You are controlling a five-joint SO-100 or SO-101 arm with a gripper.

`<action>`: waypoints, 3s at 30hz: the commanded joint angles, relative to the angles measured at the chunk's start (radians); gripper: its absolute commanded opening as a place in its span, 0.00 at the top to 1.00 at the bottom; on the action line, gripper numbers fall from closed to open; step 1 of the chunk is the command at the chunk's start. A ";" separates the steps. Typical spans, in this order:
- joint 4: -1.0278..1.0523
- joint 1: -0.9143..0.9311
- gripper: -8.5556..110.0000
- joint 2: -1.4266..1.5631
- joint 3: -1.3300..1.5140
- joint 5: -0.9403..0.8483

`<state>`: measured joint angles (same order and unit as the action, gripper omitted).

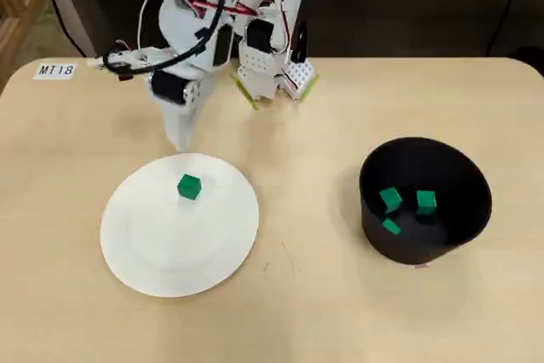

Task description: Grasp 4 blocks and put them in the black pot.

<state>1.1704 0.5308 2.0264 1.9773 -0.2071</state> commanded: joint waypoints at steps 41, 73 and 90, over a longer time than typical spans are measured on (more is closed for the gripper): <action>-0.064 0.015 0.70 -0.439 -0.268 -0.244; 0.155 0.002 0.59 -0.534 -0.265 -0.081; 0.017 -0.018 0.91 -0.638 -0.285 -0.029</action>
<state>1.1996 0.5200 1.3883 1.7273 -0.2500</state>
